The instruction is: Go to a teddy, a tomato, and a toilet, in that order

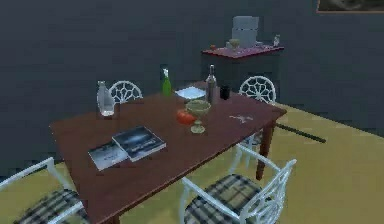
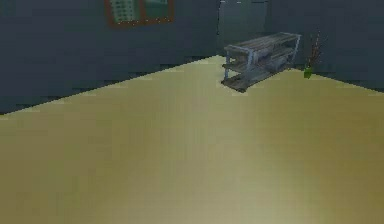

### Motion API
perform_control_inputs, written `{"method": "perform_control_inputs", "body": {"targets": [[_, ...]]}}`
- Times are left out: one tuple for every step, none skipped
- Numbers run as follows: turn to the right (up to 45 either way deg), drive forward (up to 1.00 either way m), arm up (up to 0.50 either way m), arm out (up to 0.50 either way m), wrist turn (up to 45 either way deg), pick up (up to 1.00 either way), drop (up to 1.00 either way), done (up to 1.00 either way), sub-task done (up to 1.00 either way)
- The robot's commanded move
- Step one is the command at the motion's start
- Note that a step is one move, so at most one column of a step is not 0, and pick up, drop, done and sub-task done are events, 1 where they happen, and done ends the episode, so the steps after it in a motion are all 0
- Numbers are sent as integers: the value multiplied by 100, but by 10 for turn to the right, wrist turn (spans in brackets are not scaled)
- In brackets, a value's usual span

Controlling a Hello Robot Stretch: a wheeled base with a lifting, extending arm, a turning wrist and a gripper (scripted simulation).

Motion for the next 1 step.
{"method": "perform_control_inputs", "body": {"targets": [[0, 0, 0, 0, 0, 0, 0, 0, 100]]}}
